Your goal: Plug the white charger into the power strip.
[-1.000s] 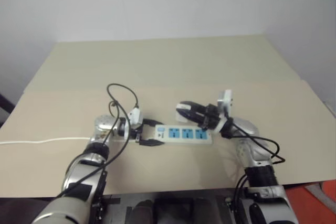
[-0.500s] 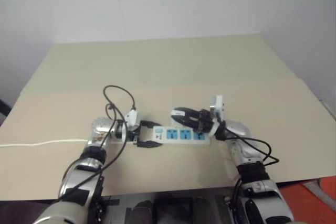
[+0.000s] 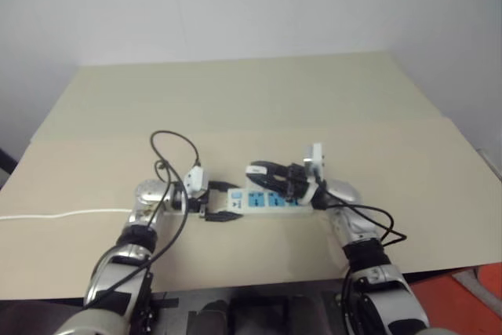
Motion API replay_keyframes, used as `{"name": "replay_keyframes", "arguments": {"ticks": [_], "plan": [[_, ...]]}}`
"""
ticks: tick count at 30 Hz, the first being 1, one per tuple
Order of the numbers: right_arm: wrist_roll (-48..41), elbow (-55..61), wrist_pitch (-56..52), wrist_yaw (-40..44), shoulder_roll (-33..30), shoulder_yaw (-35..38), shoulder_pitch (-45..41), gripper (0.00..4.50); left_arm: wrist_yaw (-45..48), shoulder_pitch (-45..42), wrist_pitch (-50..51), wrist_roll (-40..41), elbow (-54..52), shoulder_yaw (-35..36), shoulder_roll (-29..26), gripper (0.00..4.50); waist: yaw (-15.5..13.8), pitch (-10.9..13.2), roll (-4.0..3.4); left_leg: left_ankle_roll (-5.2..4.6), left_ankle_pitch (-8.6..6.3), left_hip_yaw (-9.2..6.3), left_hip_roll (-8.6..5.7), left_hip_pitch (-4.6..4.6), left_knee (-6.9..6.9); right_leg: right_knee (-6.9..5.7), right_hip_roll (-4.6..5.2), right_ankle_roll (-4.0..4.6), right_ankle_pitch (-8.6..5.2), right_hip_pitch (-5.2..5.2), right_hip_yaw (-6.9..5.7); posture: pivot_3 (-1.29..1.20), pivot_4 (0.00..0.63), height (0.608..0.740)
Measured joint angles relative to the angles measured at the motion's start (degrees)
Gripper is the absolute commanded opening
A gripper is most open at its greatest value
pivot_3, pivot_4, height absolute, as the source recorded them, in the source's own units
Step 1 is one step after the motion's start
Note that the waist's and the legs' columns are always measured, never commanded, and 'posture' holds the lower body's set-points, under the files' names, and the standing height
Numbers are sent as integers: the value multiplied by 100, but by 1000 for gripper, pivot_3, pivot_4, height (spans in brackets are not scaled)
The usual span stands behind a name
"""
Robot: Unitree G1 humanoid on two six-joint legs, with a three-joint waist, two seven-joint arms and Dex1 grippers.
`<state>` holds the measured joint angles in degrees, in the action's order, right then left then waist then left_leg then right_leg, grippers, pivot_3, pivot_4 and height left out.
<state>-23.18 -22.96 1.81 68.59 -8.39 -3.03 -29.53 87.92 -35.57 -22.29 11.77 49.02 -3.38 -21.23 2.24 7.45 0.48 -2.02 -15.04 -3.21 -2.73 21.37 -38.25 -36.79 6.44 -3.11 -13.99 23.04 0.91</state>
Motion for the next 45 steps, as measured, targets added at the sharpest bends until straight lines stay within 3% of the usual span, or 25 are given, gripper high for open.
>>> {"name": "replay_keyframes", "arguments": {"ticks": [35, 45], "plan": [[60, -1253, 1453, 599, -23, -58, -269, 1182, -67, 175, 135, 69, -250, -7, -99, 3251, 25, 0, 0, 1, 0, 6, 5, -19, 11, 3, 0, 0, 0, -3, 4, 0, 150, 740], [403, -2206, 1733, 1135, -196, -242, -1017, 1182, -80, 175, 141, 71, -236, -6, -109, 3251, 29, 0, 0, 2, 0, 9, 13, -21, 13, 4, 0, 1, 0, -2, 5, 0, 150, 740]]}}
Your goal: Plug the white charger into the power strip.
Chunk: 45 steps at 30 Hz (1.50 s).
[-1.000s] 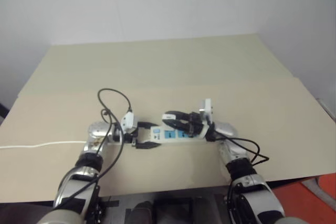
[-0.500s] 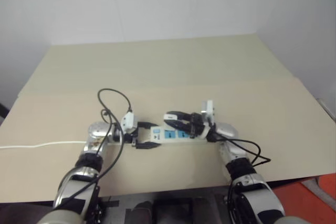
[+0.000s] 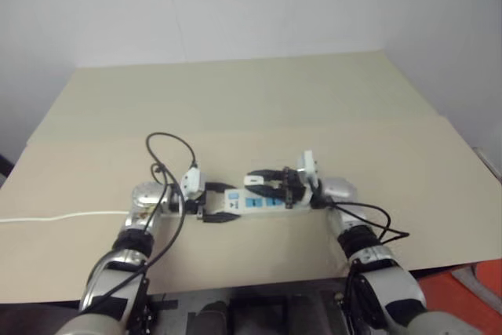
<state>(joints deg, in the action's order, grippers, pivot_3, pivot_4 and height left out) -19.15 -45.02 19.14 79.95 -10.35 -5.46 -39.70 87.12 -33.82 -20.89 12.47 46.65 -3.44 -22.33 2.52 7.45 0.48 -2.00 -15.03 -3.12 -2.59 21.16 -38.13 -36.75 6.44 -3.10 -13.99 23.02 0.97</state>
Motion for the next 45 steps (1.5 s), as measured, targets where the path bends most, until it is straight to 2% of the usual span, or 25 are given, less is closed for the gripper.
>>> {"name": "replay_keyframes", "arguments": {"ticks": [13, 22, 28, 39, 45], "plan": [[117, -859, 214, 361, -24, -60, -497, 1182, -119, 141, 96, 87, -172, -1, -24, 3251, 1, -1, -1, 2, -1, 1, 10, -6, 3, 0, -1, 2, 1, -1, 2, 0, 150, 740], [292, -880, 391, 258, -87, -149, -527, 1182, -200, 163, 179, 88, -187, -11, -41, 3251, 3, -8, 0, 9, -5, 2, 13, -22, 4, 0, -2, 2, 1, -10, 1, 0, 150, 740], [388, -878, 528, 126, -99, -230, -495, 1182, -241, 164, 219, 35, -158, -26, -43, 3251, 4, -8, 1, 21, -13, 4, 20, -91, 21, 18, -7, 6, -2, -82, 0, 0, 150, 740], [441, -876, 536, 1, -100, -300, -521, 1182, -266, 164, 225, 35, -129, -16, -59, 3251, 8, -10, 4, 23, -14, 9, 32, -97, 21, 18, -15, 7, -2, -84, 1, 0, 150, 740], [709, -985, 605, -218, -348, -298, -502, 3133, -258, 188, 223, 55, -176, -28, -71, 3251, -3, -12, 13, 29, -17, 9, 34, -96, 21, 20, -17, 9, -3, -82, 0, 0, 150, 740]]}}
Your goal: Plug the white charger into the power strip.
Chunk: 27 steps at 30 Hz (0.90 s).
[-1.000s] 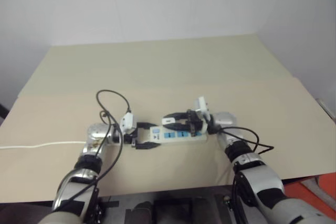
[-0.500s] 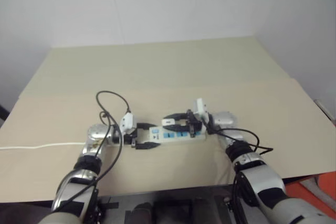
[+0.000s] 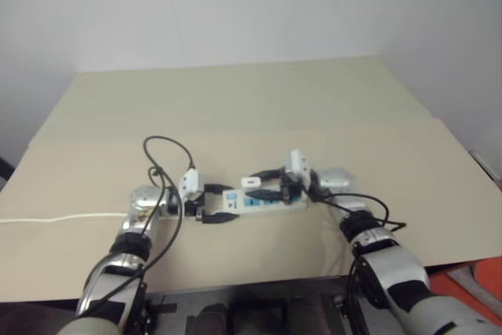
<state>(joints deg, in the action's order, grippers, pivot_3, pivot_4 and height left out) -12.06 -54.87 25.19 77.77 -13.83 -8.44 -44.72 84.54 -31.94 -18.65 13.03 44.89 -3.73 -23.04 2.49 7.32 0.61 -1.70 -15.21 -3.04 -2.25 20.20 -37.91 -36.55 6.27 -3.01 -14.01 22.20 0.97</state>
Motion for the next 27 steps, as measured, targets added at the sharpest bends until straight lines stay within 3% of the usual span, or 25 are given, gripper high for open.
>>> {"name": "replay_keyframes", "arguments": {"ticks": [4, 5, 15, 19, 23, 27], "plan": [[-4, -84, 89, -52, -101, 190, 20, 4405, 23, 1, -1, 16, -9, -2, -17, 3251, 4, 0, 3, 4, -3, 1, 7, 2, 3, 13, -6, 1, 0, 0, -1, 0, 150, 740], [-7, -90, 122, -41, -125, 240, 28, 4462, 32, 1, -1, 22, -9, -2, -17, 3251, 4, 0, 3, 4, -3, 1, 8, 3, 6, 19, -7, 1, 0, 0, -1, 0, 150, 740], [-58, -53, 505, 411, -369, 505, 140, 4462, 71, -30, 42, 36, -25, -22, 4, 3251, -7, 1, 4, 12, -13, 1, 9, 12, 13, 44, -8, 2, 0, 0, -2, 0, 150, 740], [-112, -68, 814, 541, -409, 665, 236, 4500, 173, -32, 14, 76, -17, 5, 48, 4447, -9, 3, 6, 13, -13, 2, 8, 15, 13, 46, -7, 2, 0, 0, -2, 0, 150, 740], [-178, -118, 845, 640, -472, 733, 267, 4500, 512, -22, 114, 332, -162, 46, 99, 4477, -11, 11, 8, 13, -13, 1, 9, 26, 13, 48, -7, 2, 0, 7, -2, 0, 150, 740], [-232, -179, 786, 711, -525, 749, 330, 4500, 734, 315, 419, 697, -950, 78, -9, 4477, 16, 22, 0, 13, -13, 4, 11, 63, 12, 45, -6, 4, 1, 41, 2, 0, 150, 740]]}}
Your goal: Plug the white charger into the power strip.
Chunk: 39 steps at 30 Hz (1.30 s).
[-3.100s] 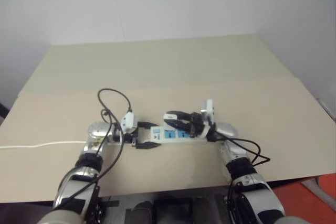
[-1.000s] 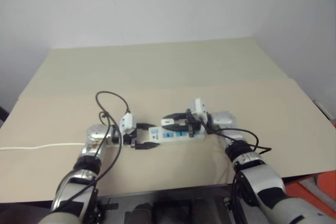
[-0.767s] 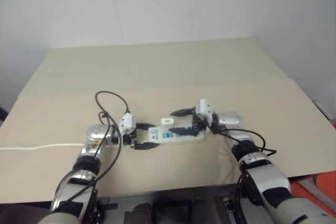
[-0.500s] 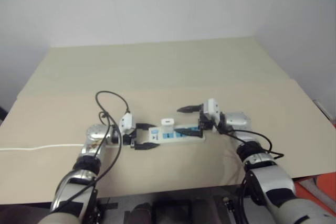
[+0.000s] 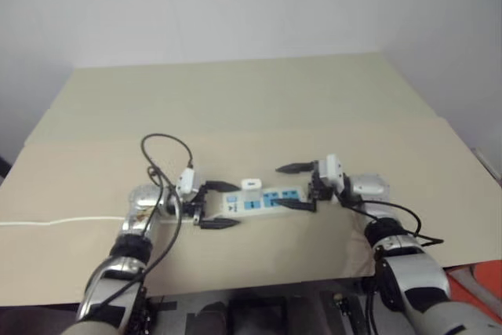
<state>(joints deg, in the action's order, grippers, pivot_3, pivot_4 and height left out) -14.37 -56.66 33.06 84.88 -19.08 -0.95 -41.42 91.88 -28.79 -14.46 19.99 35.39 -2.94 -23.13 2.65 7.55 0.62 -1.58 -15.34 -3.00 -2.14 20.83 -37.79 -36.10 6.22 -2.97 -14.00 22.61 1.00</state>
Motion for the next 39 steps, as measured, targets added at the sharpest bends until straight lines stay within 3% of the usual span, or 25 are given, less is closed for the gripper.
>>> {"name": "replay_keyframes", "arguments": {"ticks": [4, 8, 16, 28, 34, 39], "plan": [[-58, 180, -191, 98, -189, 74, 17, 4500, 3, 356, 604, 392, -990, 153, -481, 4477, -6, 2, 0, 2, 1, 0, 4, 49, 0, -6, -1, 6, 4, 56, 1, 0, 150, 740], [-367, 844, -530, 160, -575, 303, 183, 4500, 27, 384, 1192, 917, -1694, 494, -1565, 4477, -27, 15, -14, 4, 0, -2, 4, 53, 1, 4, 1, 8, 5, 56, -1, 0, 150, 740], [-482, 2459, -1627, 309, -2475, 446, 872, 4500, 39, 165, 196, 699, -1040, 80, -2899, 4477, -204, 52, -39, 2, -1, 5, -6, 52, 3, 25, 11, 13, 1, 54, -11, 0, 150, 740], [-248, 3496, -1765, -110, -3568, 626, 1821, 4500, 40, 22, -132, 707, -768, -289, -2546, 4477, -182, 75, -22, -2, -1, 30, 3, 50, -6, 15, 0, 12, 0, 52, -11, 0, 150, 740], [-268, 3989, -1884, -423, -3630, 833, 2629, 4500, 40, 49, -4, 707, -832, -289, -2466, 4477, -194, 77, -18, -4, -2, 31, 2, 50, -9, 14, 1, 12, 0, 48, -11, 0, 150, 740], [-270, 4301, -2119, -607, -3630, 851, 2741, 4500, 40, 63, 67, 702, -861, -286, -2328, 4477, -165, 78, -16, -4, -2, 36, 6, 41, -10, 14, -3, 11, 0, 44, -8, 0, 150, 740]]}}
